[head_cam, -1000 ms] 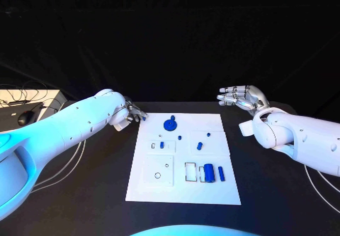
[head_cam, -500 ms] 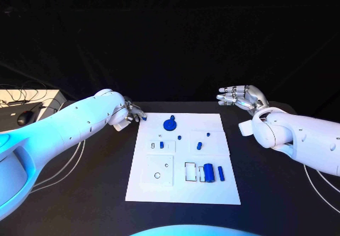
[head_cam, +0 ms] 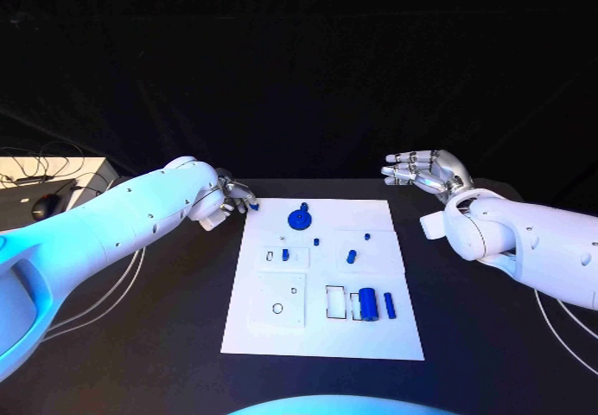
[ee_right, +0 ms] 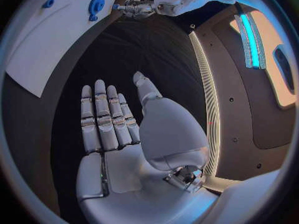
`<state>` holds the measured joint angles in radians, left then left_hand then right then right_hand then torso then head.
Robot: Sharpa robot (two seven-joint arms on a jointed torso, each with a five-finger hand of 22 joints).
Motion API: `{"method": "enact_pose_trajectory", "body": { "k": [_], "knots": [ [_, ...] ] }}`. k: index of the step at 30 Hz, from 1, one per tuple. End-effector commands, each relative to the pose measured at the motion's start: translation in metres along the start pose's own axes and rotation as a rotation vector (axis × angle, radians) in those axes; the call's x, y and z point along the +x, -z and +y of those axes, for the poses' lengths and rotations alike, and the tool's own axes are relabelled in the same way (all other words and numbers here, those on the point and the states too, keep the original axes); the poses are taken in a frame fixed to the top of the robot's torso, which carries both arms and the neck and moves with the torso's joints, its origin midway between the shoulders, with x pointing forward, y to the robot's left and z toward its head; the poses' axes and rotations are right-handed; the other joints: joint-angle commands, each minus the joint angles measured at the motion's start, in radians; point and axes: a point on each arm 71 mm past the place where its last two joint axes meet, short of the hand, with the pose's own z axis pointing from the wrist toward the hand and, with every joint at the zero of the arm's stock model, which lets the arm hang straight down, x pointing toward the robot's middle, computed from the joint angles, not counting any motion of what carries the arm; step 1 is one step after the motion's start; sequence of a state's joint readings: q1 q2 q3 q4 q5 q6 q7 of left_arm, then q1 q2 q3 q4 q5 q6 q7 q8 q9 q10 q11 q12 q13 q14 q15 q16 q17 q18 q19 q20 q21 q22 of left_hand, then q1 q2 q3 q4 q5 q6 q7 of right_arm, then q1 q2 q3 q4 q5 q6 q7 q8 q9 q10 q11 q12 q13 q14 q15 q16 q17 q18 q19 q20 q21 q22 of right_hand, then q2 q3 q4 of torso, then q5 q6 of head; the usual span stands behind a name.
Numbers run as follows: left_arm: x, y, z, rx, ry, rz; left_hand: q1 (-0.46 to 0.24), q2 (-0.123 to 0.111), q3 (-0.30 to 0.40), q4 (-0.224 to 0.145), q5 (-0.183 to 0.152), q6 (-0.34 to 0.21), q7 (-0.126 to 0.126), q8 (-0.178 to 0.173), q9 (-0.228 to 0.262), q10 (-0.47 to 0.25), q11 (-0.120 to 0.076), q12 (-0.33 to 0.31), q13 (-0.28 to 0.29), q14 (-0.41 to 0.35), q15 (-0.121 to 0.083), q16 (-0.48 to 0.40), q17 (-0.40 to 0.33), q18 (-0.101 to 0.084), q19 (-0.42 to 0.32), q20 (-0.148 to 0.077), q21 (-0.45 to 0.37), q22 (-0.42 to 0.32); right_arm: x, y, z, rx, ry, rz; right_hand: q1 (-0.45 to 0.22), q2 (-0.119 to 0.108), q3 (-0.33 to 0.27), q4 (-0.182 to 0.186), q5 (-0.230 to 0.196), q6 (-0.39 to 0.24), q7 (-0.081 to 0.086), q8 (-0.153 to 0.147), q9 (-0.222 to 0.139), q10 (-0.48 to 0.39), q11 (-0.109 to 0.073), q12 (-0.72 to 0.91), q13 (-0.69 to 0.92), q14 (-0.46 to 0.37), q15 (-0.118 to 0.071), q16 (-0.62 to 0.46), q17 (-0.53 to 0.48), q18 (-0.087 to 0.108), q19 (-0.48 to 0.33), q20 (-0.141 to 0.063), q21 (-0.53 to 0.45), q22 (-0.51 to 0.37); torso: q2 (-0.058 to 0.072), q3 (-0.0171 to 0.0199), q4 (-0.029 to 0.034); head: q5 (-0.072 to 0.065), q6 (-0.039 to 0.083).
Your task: Assemble the parts on the task board
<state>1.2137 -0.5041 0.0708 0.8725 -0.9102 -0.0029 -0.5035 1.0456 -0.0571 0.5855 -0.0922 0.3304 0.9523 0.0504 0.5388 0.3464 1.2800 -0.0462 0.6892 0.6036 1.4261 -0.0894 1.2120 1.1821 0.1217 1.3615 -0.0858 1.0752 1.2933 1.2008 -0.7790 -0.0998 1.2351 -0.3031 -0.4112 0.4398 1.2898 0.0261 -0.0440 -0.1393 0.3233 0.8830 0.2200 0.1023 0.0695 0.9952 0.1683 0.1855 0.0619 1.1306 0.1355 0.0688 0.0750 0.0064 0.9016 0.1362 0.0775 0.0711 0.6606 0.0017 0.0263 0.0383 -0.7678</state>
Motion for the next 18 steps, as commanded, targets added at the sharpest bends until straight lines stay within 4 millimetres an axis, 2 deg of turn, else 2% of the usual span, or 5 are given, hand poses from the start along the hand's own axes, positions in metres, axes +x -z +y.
{"method": "enact_pose_trajectory", "body": {
  "k": [1,10,12,18],
  "knots": [
    [0.001,0.006,-0.005,0.031,0.029,-0.015,-0.011,-0.007,0.102,-0.096,0.018,0.019,-0.01,0.002,0.19,0.011,-0.002,-0.008,0.003,0.005,-0.003,0.004,0.002,-0.014,0.007,-0.003,0.007,0.003,0.001,0.0,0.001,-0.008,-0.002,0.013,0.006,0.006,-0.001,-0.001,0.004,-0.004,0.006,-0.003,0.0,-0.001,-0.001,0.002,-0.002,-0.002,0.0,-0.004,-0.001,-0.006,-0.008,0.001,-0.002,0.0,-0.001,0.0007,0.0001,0.002,0.001],
    [0.008,0.034,-0.007,0.087,0.029,0.006,-0.02,-0.023,0.108,-0.103,0.045,0.041,-0.016,-0.007,0.198,0.038,-0.009,-0.039,0.008,0.008,-0.009,0.003,0.002,-0.024,0.016,-0.015,0.021,0.012,-0.002,0.0,0.0,-0.006,0.001,0.009,0.006,0.006,-0.001,-0.001,0.004,-0.004,0.006,-0.003,0.0,-0.001,-0.001,0.002,-0.002,-0.002,0.0,-0.004,-0.001,-0.006,-0.008,0.001,-0.002,0.0,-0.002,0.0018,0.0012,0.005,0.001],
    [0.011,0.041,-0.007,0.1,0.027,0.013,-0.02,-0.025,0.108,-0.103,0.049,0.044,-0.017,-0.007,0.198,0.042,-0.01,-0.042,0.008,0.009,-0.01,0.003,0.001,-0.025,0.018,-0.016,0.024,0.013,-0.002,0.0,0.0,-0.005,0.001,0.008,0.006,0.006,-0.001,-0.001,0.004,-0.004,0.006,-0.003,0.0,-0.001,-0.001,0.002,-0.002,-0.002,0.0,-0.004,-0.001,-0.006,-0.008,0.001,-0.002,0.0,-0.001,0.0007,0.0008,0.006,0.002],
    [0.028,0.065,0.002,0.138,0.023,0.04,-0.016,-0.042,0.105,-0.099,0.056,0.066,-0.024,-0.023,0.198,0.072,-0.015,-0.078,0.002,0.01,-0.014,0.002,-0.01,-0.031,0.023,-0.024,0.03,0.016,-0.003,0.001,-0.001,-0.003,0.002,0.006,0.006,0.006,-0.001,-0.001,0.004,-0.004,0.006,-0.003,0.0,-0.001,-0.001,0.002,-0.002,-0.002,0.0,-0.004,-0.001,-0.006,-0.008,0.001,-0.002,0.0,-0.002,0.0011,0.001,0.009,0.004]
  ]
}}
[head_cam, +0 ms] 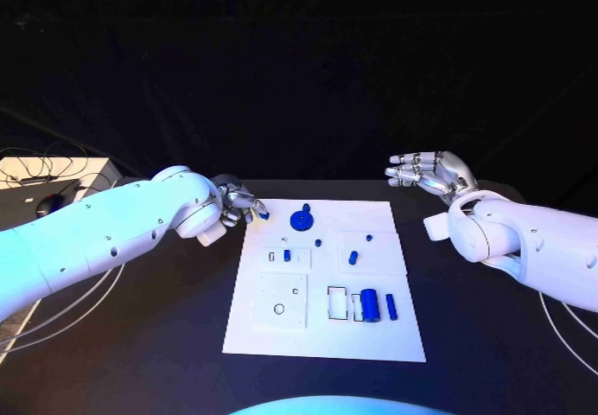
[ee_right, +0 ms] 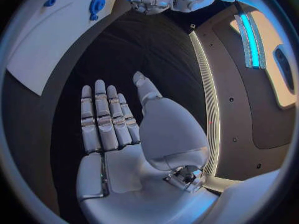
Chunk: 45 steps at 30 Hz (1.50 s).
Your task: Assemble the parts on the task board
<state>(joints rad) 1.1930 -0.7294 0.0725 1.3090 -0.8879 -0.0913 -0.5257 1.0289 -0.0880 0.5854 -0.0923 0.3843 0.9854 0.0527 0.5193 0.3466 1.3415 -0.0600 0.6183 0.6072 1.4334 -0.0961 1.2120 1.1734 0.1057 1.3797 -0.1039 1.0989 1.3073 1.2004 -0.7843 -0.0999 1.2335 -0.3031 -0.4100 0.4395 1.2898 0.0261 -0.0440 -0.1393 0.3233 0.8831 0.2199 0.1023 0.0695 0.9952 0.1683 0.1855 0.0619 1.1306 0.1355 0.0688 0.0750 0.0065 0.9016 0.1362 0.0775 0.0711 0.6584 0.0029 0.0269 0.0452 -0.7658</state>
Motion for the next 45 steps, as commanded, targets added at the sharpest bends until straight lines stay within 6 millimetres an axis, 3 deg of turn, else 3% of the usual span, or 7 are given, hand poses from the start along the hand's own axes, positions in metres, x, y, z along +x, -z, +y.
{"method": "enact_pose_trajectory", "body": {
  "k": [1,7,14,18,23,45],
  "knots": [
    [0.009,0.011,0.003,0.006,0.024,-0.017,0.001,-0.012,0.104,-0.098,0.001,0.035,-0.028,-0.005,0.199,0.013,-0.002,-0.009,-0.003,0.002,-0.008,0.003,-0.002,-0.016,0.006,-0.006,0.007,0.003,-0.001,0.0,0.0,-0.005,0.0,0.01,0.006,0.006,-0.001,-0.001,0.004,-0.004,0.006,-0.003,0.0,-0.001,-0.001,0.002,-0.002,-0.002,0.0,-0.004,-0.001,-0.006,-0.008,0.001,-0.002,0.0,-0.002,0.0009,0.001,0.002,0.001],
    [0.026,0.027,0.014,0.022,0.028,-0.008,0.005,-0.026,0.084,-0.086,0.0,0.063,-0.041,-0.018,0.207,0.045,-0.007,-0.033,-0.016,0.004,-0.011,0.013,-0.001,-0.022,0.012,-0.009,0.019,0.009,-0.002,0.0,-0.001,-0.004,0.004,0.008,0.007,0.007,-0.001,-0.001,0.006,-0.003,0.006,-0.003,0.0,-0.002,-0.001,0.001,-0.002,-0.003,0.0,-0.004,-0.001,-0.006,-0.009,0.001,-0.002,0.0,-0.007,0.0049,0.0039,0.004,-0.006],
    [0.049,0.039,0.025,0.029,0.05,-0.002,0.02,-0.043,0.071,-0.074,-0.001,0.112,-0.052,-0.073,0.231,0.093,-0.012,-0.083,-0.053,0.003,-0.014,0.013,-0.017,-0.028,0.014,-0.014,0.022,0.011,-0.002,0.001,-0.002,-0.004,0.009,0.008,0.007,0.007,-0.001,-0.001,0.006,-0.003,0.006,-0.003,0.0,-0.002,-0.001,0.001,-0.002,-0.003,0.0,-0.004,-0.001,-0.006,-0.009,0.001,-0.002,0.0,-0.012,0.0081,0.0053,0.004,-0.013],
    [0.061,0.042,0.032,0.026,0.061,-0.002,0.024,-0.048,0.066,-0.072,-0.001,0.141,-0.055,-0.11,0.236,0.119,-0.013,-0.111,-0.078,0.001,-0.015,0.012,-0.029,-0.032,0.015,-0.018,0.022,0.01,-0.002,0.001,-0.003,-0.004,0.011,0.008,0.007,0.007,-0.001,-0.001,0.006,-0.003,0.006,-0.003,0.0,-0.002,-0.001,0.001,-0.002,-0.003,0.0,-0.004,-0.001,-0.006,-0.009,0.001,-0.002,0.0,-0.012,0.0085,0.0047,0.004,-0.015],
    [0.075,0.043,0.037,0.021,0.077,-0.007,0.021,-0.051,0.068,-0.07,0.0,0.166,-0.061,-0.133,0.251,0.144,-0.018,-0.131,-0.097,0.001,-0.019,0.016,-0.038,-0.036,0.017,-0.023,0.023,0.011,-0.002,0.001,-0.003,-0.003,0.012,0.008,0.007,0.007,-0.001,-0.001,0.006,-0.003,0.006,-0.003,0.0,-0.002,-0.001,0.001,-0.002,-0.003,0.0,-0.004,-0.001,-0.006,-0.009,0.001,-0.002,0.0,-0.01,0.0081,0.0041,0.005,-0.017],
    [0.084,0.034,0.034,0.009,0.044,-0.052,0.022,-0.053,0.069,-0.065,-0.003,0.172,-0.062,-0.143,0.267,0.157,-0.024,-0.144,-0.12,-0.002,-0.024,0.015,-0.053,-0.038,0.02,-0.029,0.021,0.01,-0.003,0.002,-0.003,-0.004,0.012,0.008,0.007,0.007,0.001,-0.002,0.012,-0.003,0.006,-0.004,0.0,-0.001,-0.001,0.0,-0.002,-0.003,0.0,-0.004,-0.001,-0.006,-0.008,0.001,-0.002,0.0,-0.01,0.0079,0.0041,-0.003,-0.027]
  ]
}}
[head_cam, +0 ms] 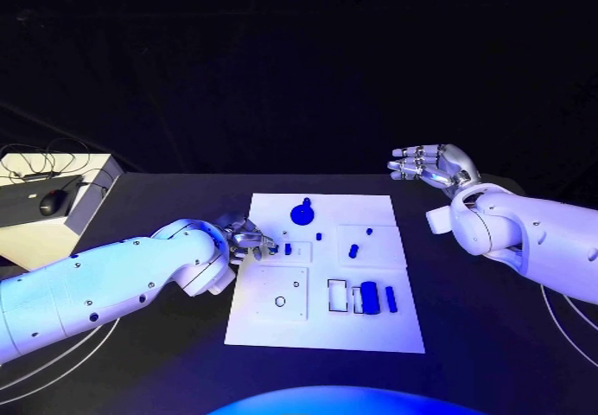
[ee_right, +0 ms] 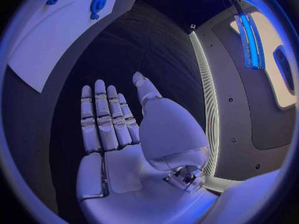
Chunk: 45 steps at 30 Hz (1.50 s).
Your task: Assemble the parts on the task board
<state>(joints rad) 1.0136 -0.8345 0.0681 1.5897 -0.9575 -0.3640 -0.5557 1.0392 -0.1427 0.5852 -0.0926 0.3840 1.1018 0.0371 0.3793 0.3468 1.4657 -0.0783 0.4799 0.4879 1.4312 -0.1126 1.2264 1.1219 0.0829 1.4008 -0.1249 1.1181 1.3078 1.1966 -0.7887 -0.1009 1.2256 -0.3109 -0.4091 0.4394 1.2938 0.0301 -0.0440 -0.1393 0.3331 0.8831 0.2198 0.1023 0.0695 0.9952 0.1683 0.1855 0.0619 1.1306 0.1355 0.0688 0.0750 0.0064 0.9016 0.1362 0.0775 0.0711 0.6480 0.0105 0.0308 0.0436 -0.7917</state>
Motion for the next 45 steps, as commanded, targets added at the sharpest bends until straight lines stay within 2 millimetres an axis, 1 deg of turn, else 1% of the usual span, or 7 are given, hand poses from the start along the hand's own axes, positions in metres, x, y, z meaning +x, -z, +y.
{"method": "enact_pose_trajectory", "body": {
  "k": [1,24,27,32,35,39,45],
  "knots": [
    [-0.001,-0.001,-0.001,0.001,-0.027,-0.024,0.012,0.002,0.069,-0.065,-0.003,0.055,-0.047,-0.003,0.267,0.033,-0.005,-0.006,-0.001,0.0,-0.008,0.0,-0.001,-0.016,-0.001,-0.008,0.002,0.009,0.001,0.0,0.001,-0.009,0.0,0.012,0.003,0.003,0.001,-0.002,0.003,-0.003,0.006,-0.004,0.0,-0.001,-0.001,0.0,-0.002,-0.003,0.0,-0.004,-0.001,-0.006,-0.009,0.001,-0.002,0.0,0.0,0.0004,0.0004,-0.001,-0.002],
    [-0.001,-0.008,0.0,-0.034,-0.082,-0.036,0.012,0.001,0.069,-0.062,-0.005,0.057,-0.048,-0.003,0.272,0.034,-0.005,-0.002,-0.009,0.0,-0.008,0.005,-0.003,-0.017,0.0,-0.009,0.004,0.011,0.001,0.0,0.001,-0.009,-0.001,0.014,0.001,0.002,0.003,-0.003,0.004,-0.003,0.006,-0.004,0.0,-0.001,-0.001,0.0,-0.002,-0.003,0.0,-0.004,-0.001,-0.006,-0.008,0.001,-0.002,0.0,-0.001,0.0011,0.0008,-0.004,-0.007],
    [0.0,-0.009,-0.001,-0.035,-0.085,-0.035,0.012,0.001,0.069,-0.062,-0.005,0.057,-0.048,-0.003,0.272,0.034,-0.005,-0.002,-0.009,0.0,-0.008,0.005,-0.003,-0.017,0.0,-0.009,0.004,0.011,0.001,0.0,0.001,-0.009,-0.001,0.014,0.001,0.002,0.003,-0.003,0.004,-0.003,0.006,-0.004,0.0,-0.001,-0.001,0.0,-0.002,-0.003,0.0,-0.004,-0.001,-0.006,-0.008,0.001,-0.002,0.0,-0.001,0.0007,0.0006,-0.004,-0.007],
    [0.003,-0.012,-0.001,-0.038,-0.09,-0.034,0.011,0.001,0.072,-0.062,-0.004,0.057,-0.048,-0.003,0.274,0.034,-0.006,-0.001,-0.012,0.0,-0.008,0.006,-0.003,-0.017,0.0,-0.009,0.004,0.012,0.001,0.0,0.001,-0.009,-0.001,0.014,0.001,0.002,0.003,-0.003,0.004,-0.003,0.006,-0.004,0.0,-0.001,-0.001,0.0,-0.002,-0.003,0.0,-0.004,-0.001,-0.006,-0.008,0.001,-0.002,0.0,0.0,0.0004,-0.0001,-0.005,-0.01],
    [0.004,-0.013,-0.001,-0.039,-0.095,-0.033,0.01,0.001,0.073,-0.063,-0.004,0.057,-0.048,-0.002,0.275,0.035,-0.006,0.0,-0.013,0.0,-0.008,0.007,-0.003,-0.017,0.0,-0.009,0.004,0.012,0.001,0.0,0.001,-0.01,-0.001,0.014,0.001,0.002,0.003,-0.003,0.004,-0.003,0.006,-0.004,0.0,-0.001,-0.001,0.0,-0.002,-0.003,0.0,-0.004,-0.001,-0.006,-0.008,0.001,-0.002,0.0,0.0,0.0002,0.0009,-0.007,-0.01],
    [0.006,-0.013,-0.001,-0.041,-0.105,-0.027,0.01,0.001,0.073,-0.063,-0.004,0.057,-0.048,-0.002,0.275,0.035,-0.006,0.0,-0.013,0.0,-0.008,0.007,-0.003,-0.017,0.0,-0.009,0.004,0.012,0.001,0.001,0.001,-0.01,-0.002,0.015,0.001,0.002,0.003,-0.003,0.004,-0.003,0.006,-0.004,0.0,-0.001,-0.001,0.0,-0.002,-0.003,0.0,-0.004,-0.001,-0.006,-0.008,0.001,-0.002,0.0,0.0,0.0003,0.0013,-0.008,-0.014],
    [0.007,-0.013,0.0,-0.045,-0.121,-0.019,0.007,0.001,0.077,-0.064,-0.004,0.057,-0.049,0.002,0.28,0.036,-0.006,0.004,-0.02,-0.001,-0.007,0.009,-0.003,-0.018,0.0,-0.009,0.006,0.013,0.001,0.001,0.001,-0.01,-0.002,0.015,0.001,0.002,0.003,-0.003,0.004,-0.003,0.006,-0.004,0.0,-0.001,-0.001,0.0,-0.002,-0.003,0.0,-0.004,-0.001,-0.006,-0.008,0.001,-0.002,0.0,-0.001,0.0003,0.0014,-0.008,-0.015]
  ]
}}
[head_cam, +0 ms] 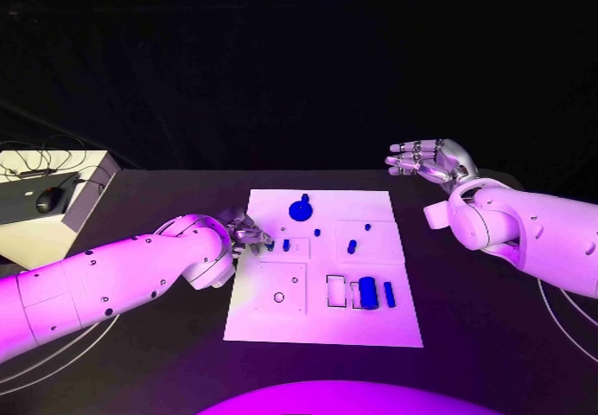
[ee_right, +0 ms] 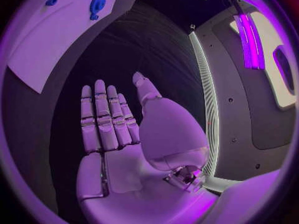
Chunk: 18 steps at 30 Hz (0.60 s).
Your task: Assemble the parts on the task board
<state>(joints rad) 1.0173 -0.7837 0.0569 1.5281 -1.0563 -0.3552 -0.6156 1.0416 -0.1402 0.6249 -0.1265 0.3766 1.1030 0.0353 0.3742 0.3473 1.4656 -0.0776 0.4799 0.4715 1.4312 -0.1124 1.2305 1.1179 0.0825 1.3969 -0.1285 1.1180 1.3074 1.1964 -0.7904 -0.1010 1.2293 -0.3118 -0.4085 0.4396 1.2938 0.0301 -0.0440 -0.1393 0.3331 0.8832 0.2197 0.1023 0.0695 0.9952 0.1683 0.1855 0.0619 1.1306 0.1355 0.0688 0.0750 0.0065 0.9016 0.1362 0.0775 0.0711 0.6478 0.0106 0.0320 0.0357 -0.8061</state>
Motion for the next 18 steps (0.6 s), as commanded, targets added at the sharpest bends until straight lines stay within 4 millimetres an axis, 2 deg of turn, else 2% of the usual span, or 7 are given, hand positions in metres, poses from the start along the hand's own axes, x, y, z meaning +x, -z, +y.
{"method": "enact_pose_trajectory", "body": {
  "k": [1,18],
  "knots": [
    [0.0041,0.0003,0.0013,-0.006,-0.038,0.028,0.005,-0.002,0.037,-0.03,0.003,0.055,-0.047,0.007,0.279,0.036,-0.006,0.004,-0.004,0.0,-0.008,0.005,0.001,-0.018,0.004,-0.005,0.006,0.014,0.0009,0.0001,0.0009,-0.009,-0.001,0.013,0.001,0.002,0.003,-0.003,0.004,-0.003,0.006,-0.004,0.0,-0.001,-0.001,0.0,-0.002,-0.003,0.0,-0.004,-0.001,-0.006,-0.008,0.001,-0.002,0.0,0.0,0.0001,-0.0002,0.0,-0.002],
    [0.0038,0.0043,0.0028,-0.005,-0.062,0.04,0.005,-0.003,0.042,-0.031,0.006,0.056,-0.048,0.009,0.282,0.035,-0.006,0.007,-0.01,0.0,-0.007,0.007,0.001,-0.019,0.004,-0.005,0.007,0.015,-0.0001,0.0001,0.0004,-0.008,0.0,0.011,0.001,0.002,0.003,-0.003,0.004,-0.003,0.006,-0.004,0.0,-0.001,-0.001,0.0,-0.002,-0.003,0.0,-0.004,-0.001,-0.006,-0.008,0.001,-0.002,0.0,-0.001,0.0,0.0006,0.001,-0.007]
  ]
}}
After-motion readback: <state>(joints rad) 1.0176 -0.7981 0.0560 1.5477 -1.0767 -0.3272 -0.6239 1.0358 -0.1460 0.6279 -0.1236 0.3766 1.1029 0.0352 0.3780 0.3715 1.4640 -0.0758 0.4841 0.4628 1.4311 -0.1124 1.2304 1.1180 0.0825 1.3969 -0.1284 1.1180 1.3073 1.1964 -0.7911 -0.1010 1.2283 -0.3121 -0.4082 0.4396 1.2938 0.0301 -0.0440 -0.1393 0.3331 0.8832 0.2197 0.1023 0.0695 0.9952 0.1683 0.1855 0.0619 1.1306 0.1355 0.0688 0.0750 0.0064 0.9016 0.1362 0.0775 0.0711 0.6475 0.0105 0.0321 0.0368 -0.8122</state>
